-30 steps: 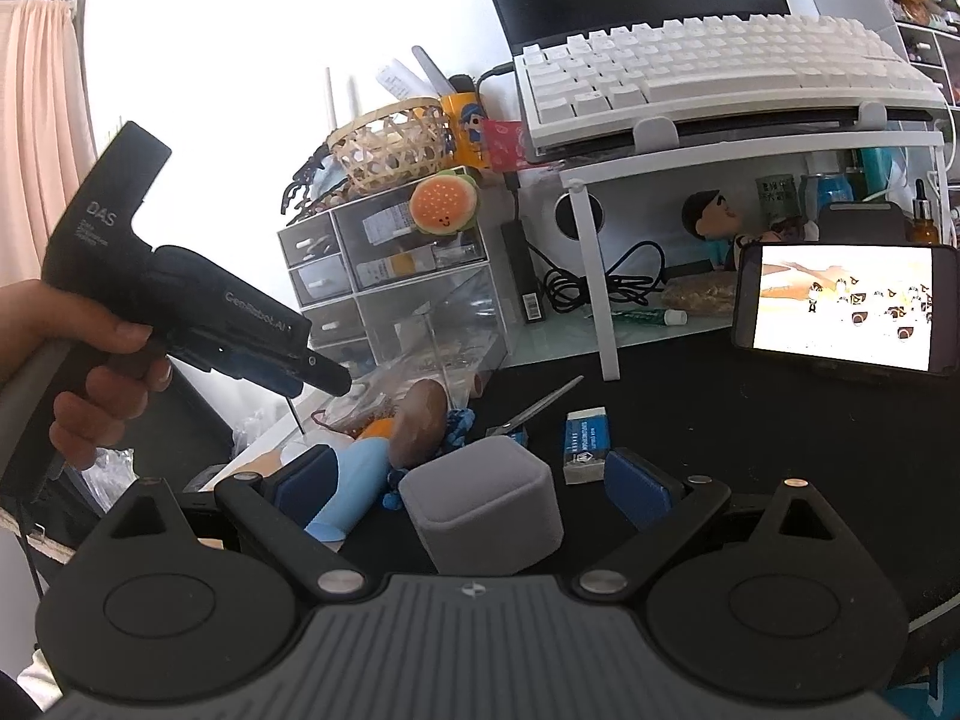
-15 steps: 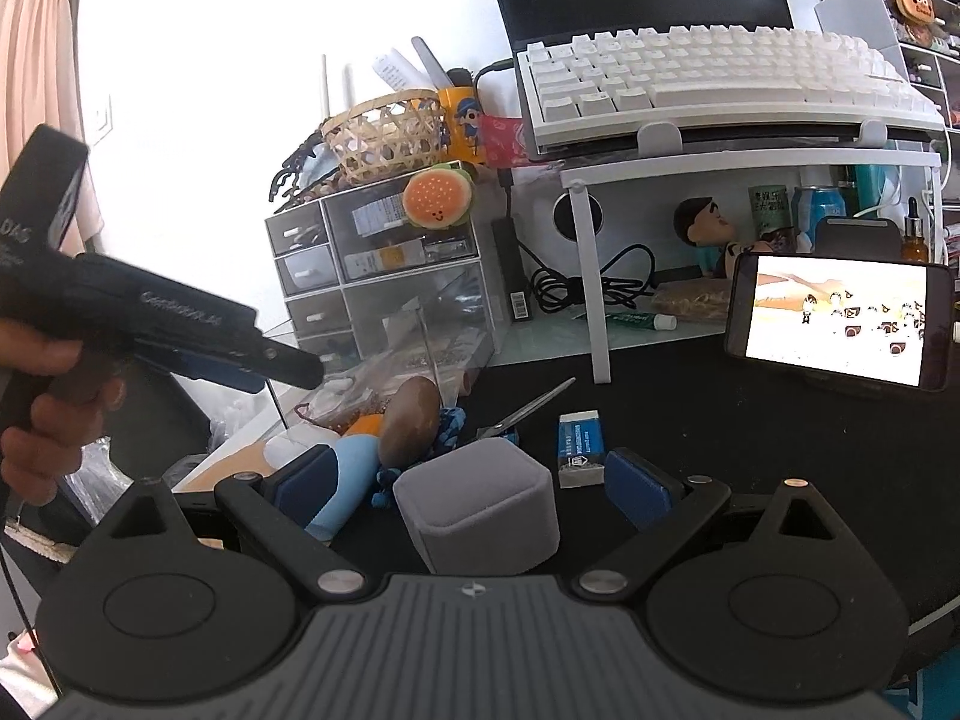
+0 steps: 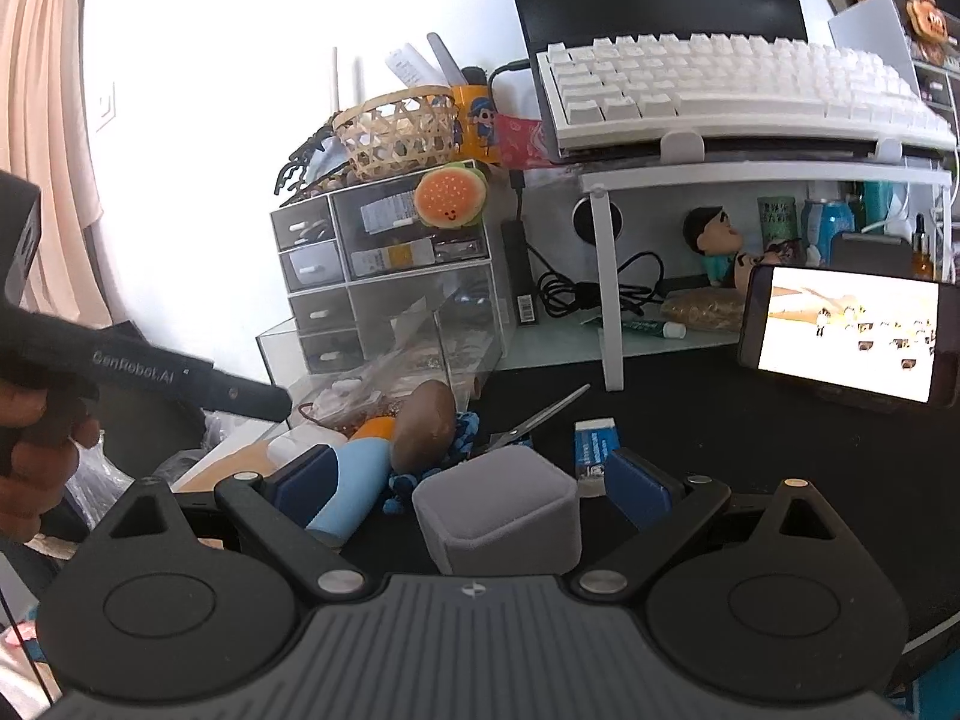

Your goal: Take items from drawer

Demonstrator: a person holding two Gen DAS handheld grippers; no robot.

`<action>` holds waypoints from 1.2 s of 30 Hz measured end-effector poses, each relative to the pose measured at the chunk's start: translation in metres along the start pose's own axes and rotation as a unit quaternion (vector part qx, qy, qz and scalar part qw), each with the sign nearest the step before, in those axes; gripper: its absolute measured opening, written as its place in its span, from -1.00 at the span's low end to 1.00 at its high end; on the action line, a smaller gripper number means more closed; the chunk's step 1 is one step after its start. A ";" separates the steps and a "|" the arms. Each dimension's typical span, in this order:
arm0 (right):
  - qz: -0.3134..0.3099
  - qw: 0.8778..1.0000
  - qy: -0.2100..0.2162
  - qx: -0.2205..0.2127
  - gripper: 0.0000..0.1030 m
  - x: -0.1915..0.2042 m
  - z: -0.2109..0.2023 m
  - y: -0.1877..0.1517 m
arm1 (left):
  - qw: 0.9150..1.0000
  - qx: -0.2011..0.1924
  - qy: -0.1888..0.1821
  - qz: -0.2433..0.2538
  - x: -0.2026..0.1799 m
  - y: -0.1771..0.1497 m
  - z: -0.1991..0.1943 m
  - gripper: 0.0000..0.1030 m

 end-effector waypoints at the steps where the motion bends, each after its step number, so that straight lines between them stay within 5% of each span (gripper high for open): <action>1: -0.001 1.000 -0.002 -0.001 0.91 0.000 0.000 0.001 | 1.000 -0.001 -0.002 0.002 0.001 -0.001 0.000 0.46; 11: -0.003 1.000 -0.006 -0.001 0.91 0.001 0.004 0.004 | 1.000 -0.013 -0.014 0.007 0.011 -0.006 0.006 0.72; 36: 0.006 1.000 0.011 0.004 0.91 0.013 0.010 0.009 | 0.998 -0.047 -0.041 -0.001 0.030 -0.018 0.006 0.80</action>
Point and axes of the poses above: each gripper's, at about its wrist camera, not at the fingertips, and z roughly the way its jaws point, x to its left, y to its top, the point moved 3 cm from there along z, roughly the way its jaws point, and after that the axes turned 2 degrees about -x, right-handed, at the moved point
